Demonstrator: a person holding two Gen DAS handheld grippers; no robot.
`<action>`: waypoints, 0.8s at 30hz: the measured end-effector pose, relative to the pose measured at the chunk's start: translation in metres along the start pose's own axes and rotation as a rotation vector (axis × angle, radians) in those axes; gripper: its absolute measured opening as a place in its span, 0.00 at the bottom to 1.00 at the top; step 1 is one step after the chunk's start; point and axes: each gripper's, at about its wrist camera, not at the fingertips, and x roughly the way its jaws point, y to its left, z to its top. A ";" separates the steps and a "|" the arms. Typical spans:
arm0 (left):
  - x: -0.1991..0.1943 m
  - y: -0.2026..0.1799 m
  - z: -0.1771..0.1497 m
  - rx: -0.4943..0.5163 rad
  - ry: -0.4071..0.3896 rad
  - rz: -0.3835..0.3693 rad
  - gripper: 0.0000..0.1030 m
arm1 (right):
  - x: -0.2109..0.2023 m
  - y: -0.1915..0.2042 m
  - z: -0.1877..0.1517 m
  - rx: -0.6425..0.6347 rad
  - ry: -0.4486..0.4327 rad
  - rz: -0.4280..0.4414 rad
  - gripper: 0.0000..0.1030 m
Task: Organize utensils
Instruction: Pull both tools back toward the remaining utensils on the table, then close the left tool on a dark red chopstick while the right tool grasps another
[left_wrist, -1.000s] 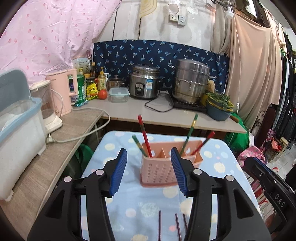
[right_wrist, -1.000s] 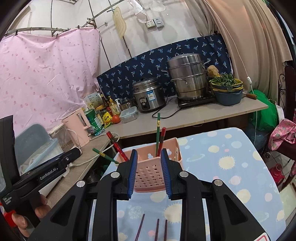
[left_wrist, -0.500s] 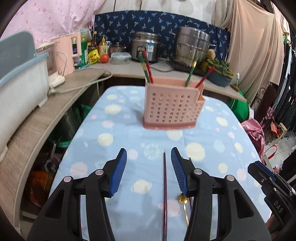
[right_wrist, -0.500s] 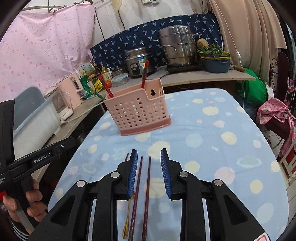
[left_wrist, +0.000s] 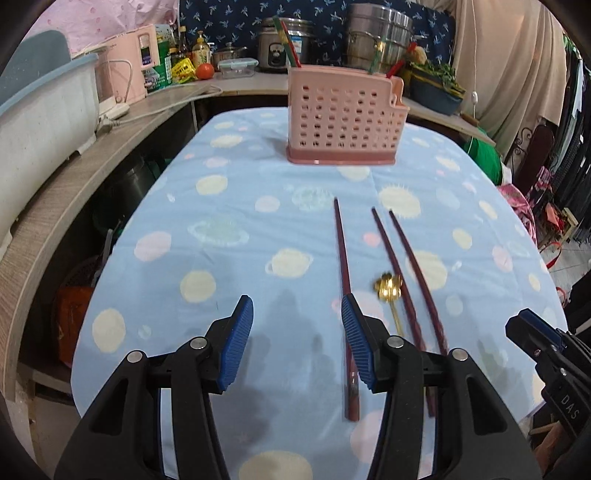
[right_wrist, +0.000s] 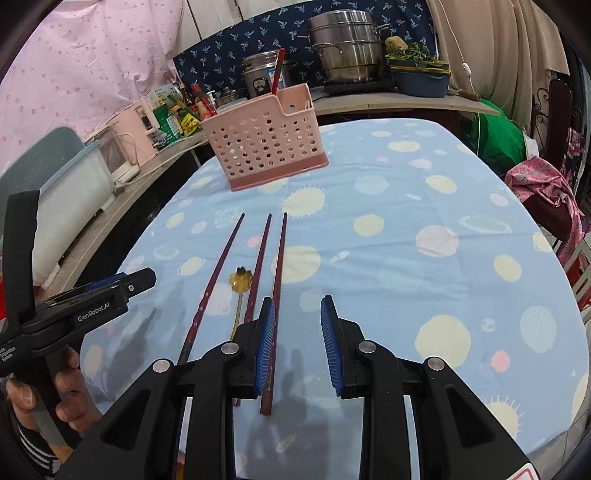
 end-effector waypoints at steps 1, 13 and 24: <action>0.001 0.000 -0.004 0.003 0.007 0.000 0.46 | 0.001 0.001 -0.004 0.000 0.008 0.001 0.25; 0.010 -0.009 -0.041 0.033 0.083 -0.018 0.46 | 0.015 0.015 -0.038 -0.048 0.088 0.007 0.25; 0.014 -0.020 -0.051 0.056 0.105 -0.037 0.46 | 0.022 0.017 -0.045 -0.045 0.112 0.013 0.24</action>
